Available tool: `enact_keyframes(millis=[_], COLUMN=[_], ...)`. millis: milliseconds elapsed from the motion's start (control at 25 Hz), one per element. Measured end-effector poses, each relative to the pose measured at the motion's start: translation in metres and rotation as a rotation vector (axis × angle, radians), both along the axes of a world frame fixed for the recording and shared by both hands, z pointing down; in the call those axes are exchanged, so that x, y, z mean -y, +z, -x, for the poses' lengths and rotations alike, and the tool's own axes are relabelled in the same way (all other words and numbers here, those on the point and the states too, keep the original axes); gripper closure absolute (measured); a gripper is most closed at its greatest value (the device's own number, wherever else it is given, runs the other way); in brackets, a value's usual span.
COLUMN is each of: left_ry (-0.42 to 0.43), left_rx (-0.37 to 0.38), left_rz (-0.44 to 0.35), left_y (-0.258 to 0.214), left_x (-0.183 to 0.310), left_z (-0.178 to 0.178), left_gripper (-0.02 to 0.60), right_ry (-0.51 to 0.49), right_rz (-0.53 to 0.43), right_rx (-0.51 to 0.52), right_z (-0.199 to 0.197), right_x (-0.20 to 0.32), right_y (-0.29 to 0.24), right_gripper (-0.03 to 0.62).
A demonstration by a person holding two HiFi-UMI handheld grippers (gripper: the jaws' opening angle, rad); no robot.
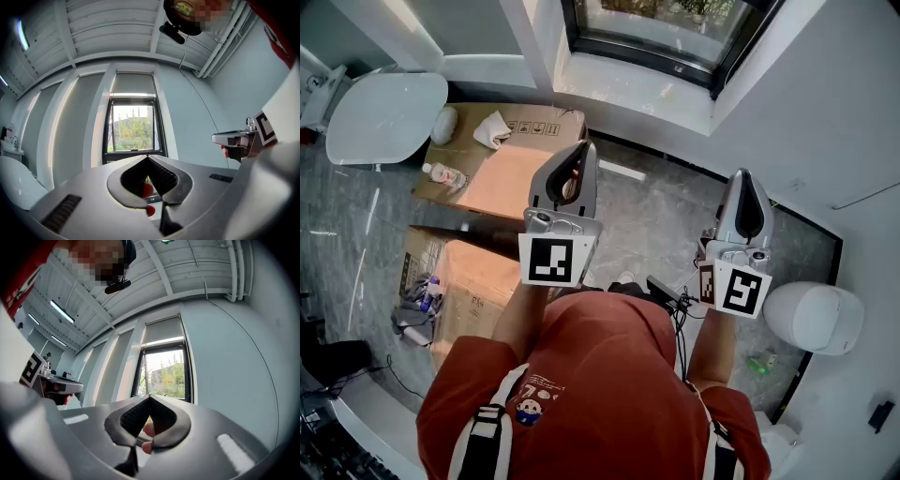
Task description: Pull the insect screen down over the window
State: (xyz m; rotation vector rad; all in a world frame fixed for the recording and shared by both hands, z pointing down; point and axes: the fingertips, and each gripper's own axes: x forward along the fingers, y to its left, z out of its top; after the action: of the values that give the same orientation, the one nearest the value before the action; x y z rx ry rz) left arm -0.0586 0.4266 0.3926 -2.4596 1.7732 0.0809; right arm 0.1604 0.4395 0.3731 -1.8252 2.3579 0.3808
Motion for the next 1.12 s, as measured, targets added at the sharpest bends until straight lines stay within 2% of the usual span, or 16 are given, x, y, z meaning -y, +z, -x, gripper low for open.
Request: enact_keyframes(millis=[240,320,400,520,720,1120], left_ry=[-0.001,-0.005,-0.016,-0.013,-0.019,-0.055], left_rx=[-0.001,-0.012,0.011,0.035,0.033,0.020], left_rz=[0.013,0.020,0.009,-0.008,0.015,-0.001], left_y=[0.002,0.003,0.001,-0.001,0.003,-0.001], left_x=[-0.001,-0.002,-0.003,-0.002,-0.001,0.014], left_z=[-0.014,-0.017,-0.020,-0.040,-0.059,-0.059], left_gripper=[0.577,0.577,0.577,0.577,0.577,0.575], right_ry=[0.000,0.008,-0.003,-0.002,-0.003,-0.034], right_rz=[0.009,0.003,0.001,0.001,0.001,-0.009], right_rx=[-0.003,0.017,0.046,0.048,0.052,0.026], right_z=[-0.010,-0.014,-0.018,-0.041,-0.066,-0.064], right_x=[-0.001,-0.002,-0.001,-0.003,-0.002,0.022], right_y=[0.003,0.006,0.010,0.010,0.012,0.014], right_gripper=[0.585,0.585,0.585,0.585,0.585,0.585])
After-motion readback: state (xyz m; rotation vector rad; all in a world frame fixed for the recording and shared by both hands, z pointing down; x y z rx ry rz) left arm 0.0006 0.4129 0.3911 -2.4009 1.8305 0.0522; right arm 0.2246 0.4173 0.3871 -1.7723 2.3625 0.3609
